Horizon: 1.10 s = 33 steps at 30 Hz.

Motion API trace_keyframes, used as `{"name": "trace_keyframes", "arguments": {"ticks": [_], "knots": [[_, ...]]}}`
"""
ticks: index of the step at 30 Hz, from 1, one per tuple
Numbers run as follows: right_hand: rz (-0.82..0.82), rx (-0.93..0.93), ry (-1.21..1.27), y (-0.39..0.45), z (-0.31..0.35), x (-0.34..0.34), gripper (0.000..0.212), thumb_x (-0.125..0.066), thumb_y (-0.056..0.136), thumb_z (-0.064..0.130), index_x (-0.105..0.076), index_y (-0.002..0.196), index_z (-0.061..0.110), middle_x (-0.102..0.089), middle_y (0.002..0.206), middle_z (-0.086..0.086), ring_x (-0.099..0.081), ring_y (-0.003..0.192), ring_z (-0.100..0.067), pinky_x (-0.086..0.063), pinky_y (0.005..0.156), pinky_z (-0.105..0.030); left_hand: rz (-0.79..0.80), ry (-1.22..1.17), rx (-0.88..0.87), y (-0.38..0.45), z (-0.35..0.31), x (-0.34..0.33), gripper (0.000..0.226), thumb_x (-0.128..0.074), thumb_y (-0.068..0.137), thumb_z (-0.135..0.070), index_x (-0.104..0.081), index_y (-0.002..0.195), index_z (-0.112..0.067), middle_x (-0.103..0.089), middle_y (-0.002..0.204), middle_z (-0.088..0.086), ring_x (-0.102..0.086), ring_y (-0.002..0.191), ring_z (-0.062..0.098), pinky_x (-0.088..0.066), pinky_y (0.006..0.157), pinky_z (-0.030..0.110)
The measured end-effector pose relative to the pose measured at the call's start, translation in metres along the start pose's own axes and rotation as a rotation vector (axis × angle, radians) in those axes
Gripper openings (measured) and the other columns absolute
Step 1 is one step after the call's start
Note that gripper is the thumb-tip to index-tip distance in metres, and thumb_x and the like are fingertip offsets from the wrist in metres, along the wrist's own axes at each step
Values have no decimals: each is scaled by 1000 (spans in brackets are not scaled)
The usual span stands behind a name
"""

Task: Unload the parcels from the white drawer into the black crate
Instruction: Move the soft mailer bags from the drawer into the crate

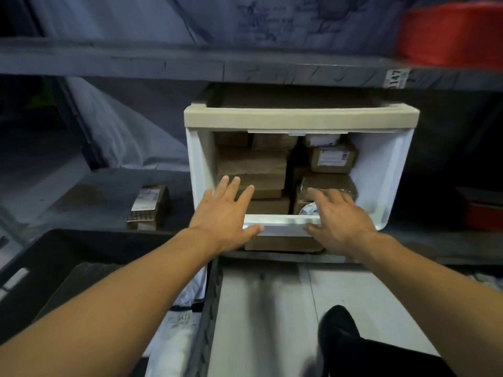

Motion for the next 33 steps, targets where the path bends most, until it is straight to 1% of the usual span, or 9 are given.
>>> {"name": "trace_keyframes", "arguments": {"ticks": [4,6,8,12,19,22,27,30,33], "knots": [[15,-100,17,36,-45,-12,49,-53,101,36,-42,147,23,-47,143,-10,-49,123,-32,-46,94,-42,-15,-14,-49,43,-27,-13,74,-45,101,-55,-17,161,-23,-8,170,9,-2,157,31,-12,126,52],[22,-98,40,53,-57,-19,29,-54,101,28,-56,128,19,-55,129,-12,-53,100,-28,-44,78,-36,-15,-11,-75,63,-39,-21,68,-50,101,-47,-24,159,-22,-13,169,10,-6,156,32,-13,126,52],[45,-84,37,67,-59,-26,14,-59,98,24,-62,111,18,-64,118,-12,-56,91,-27,-44,72,-35,-40,-13,-105,80,-48,-29,64,-54,99,-42,-32,156,-21,-23,165,11,-18,152,32,-21,124,49],[53,-11,-57,90,-53,-42,25,-70,93,27,-64,117,26,-68,111,-3,-64,94,-24,-49,74,-36,-86,-12,-161,102,-54,-45,54,-55,98,-34,-43,148,-19,-46,144,8,-44,128,28,-42,104,42],[-15,-19,-174,117,-39,-43,16,-61,97,24,-69,111,22,-67,102,-8,-53,84,-25,-37,73,-33,-100,-135,-113,116,-35,-60,43,-53,99,-33,-53,140,-20,-59,131,3,-54,117,24,-47,88,36],[-26,-39,-136,115,-38,-43,11,-61,97,24,-69,104,21,-59,88,-5,-51,79,-25,-37,71,-33,-98,-141,-100,113,-29,-61,40,-53,99,-32,-55,138,-20,-61,128,3,-55,115,23,-47,87,36],[-139,9,62,106,-47,-25,3,-62,91,22,-62,88,23,-59,92,-5,-53,83,-27,-36,67,-32,-86,-137,-82,105,-25,-52,38,-53,99,-33,-56,134,-18,-61,127,5,-54,115,24,-47,87,37],[-224,15,349,99,-48,-1,9,-60,88,20,-57,80,18,-55,82,-1,-53,82,-26,-33,64,-35,-79,-202,-63,96,-24,-45,39,-54,98,-34,-57,134,-18,-61,127,5,-54,116,25,-49,89,38],[-275,-92,773,84,-42,25,16,-56,85,25,-53,79,12,-57,74,0,-53,74,-23,-38,64,-35,-89,-424,1,86,-21,-31,45,-60,97,-40,-58,136,-18,-63,131,4,-57,119,23,-50,97,40]]}}
Point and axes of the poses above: each hand's wrist, its own y-axis towards the middle knuckle, its own x-axis out of the back of the hand, z = x × y, the point moved 5 cm from there along y, towards the middle knuckle
